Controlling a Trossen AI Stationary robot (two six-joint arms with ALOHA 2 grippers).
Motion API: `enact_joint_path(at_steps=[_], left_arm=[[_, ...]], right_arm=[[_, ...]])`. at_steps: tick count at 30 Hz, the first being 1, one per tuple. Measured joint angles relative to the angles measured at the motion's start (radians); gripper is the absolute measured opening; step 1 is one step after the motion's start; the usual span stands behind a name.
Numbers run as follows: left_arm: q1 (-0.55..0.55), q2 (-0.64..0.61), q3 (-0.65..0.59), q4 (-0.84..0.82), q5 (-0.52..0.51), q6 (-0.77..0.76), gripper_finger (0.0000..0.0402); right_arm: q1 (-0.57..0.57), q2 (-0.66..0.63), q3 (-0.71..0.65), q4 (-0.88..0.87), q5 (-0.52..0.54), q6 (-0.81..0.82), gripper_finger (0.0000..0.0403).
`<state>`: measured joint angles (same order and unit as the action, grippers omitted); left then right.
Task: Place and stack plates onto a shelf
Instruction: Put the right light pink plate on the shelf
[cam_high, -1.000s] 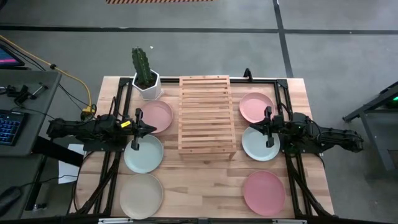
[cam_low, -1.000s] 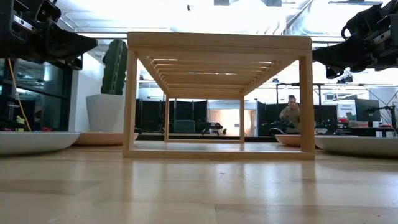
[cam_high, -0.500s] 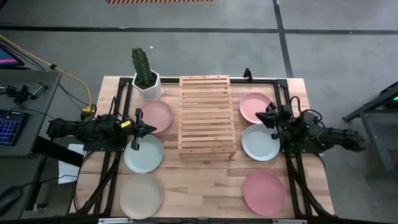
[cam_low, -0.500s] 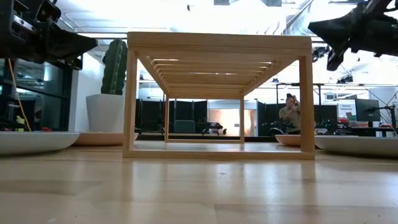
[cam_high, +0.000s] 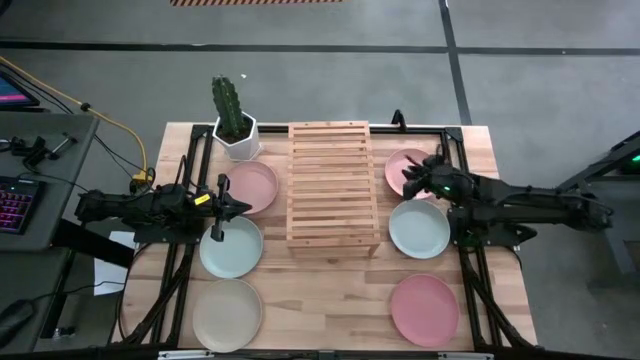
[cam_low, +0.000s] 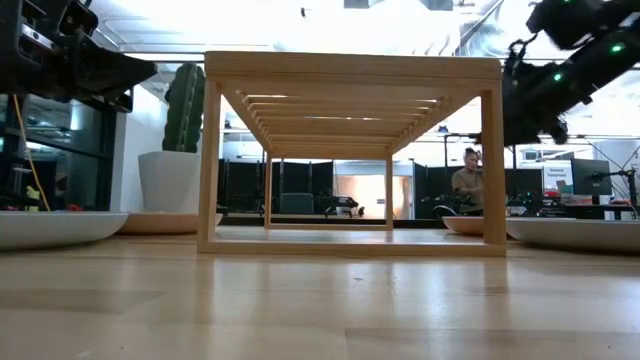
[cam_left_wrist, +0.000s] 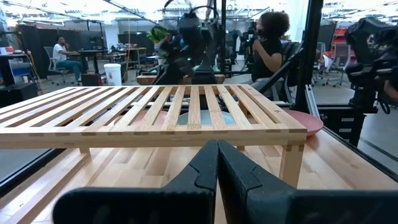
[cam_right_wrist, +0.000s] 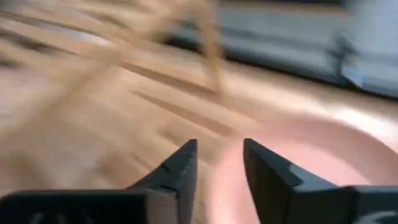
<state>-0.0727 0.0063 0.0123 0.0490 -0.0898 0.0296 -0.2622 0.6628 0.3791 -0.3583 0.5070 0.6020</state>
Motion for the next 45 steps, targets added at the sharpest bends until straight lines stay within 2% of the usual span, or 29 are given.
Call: enact_joint_path(at_steps=[6,12,24,32,35,40,45], left_arm=[[0.000,0.000,0.000,0.000,0.000,0.000,0.0000],[0.000,0.000,0.000,0.000,0.000,0.000,0.0000],[0.000,0.000,0.000,0.000,0.000,0.000,0.0000],[0.000,0.000,0.000,0.000,0.000,0.000,0.0000],[0.000,0.000,0.000,0.000,0.000,0.000,0.0000],[0.000,0.000,0.000,0.000,0.000,0.000,0.0000],[0.000,0.000,0.000,0.000,0.000,0.000,0.0000]], right_arm=[[-0.083,0.151,0.097,-0.353,0.007,0.336,0.0169],[-0.098,0.210,0.067,-0.498,0.007,0.541,0.0171],[-0.097,0.290,-0.014,-0.498,0.072,0.795,0.0172],[-0.097,0.328,-0.093,-0.300,0.087,0.833,0.0172],[-0.097,0.333,-0.123,-0.279,0.087,0.842,0.0170],[-0.098,0.331,-0.148,-0.284,0.107,0.883,0.0133],[-0.097,0.331,-0.148,-0.257,0.162,0.882,0.0041]])
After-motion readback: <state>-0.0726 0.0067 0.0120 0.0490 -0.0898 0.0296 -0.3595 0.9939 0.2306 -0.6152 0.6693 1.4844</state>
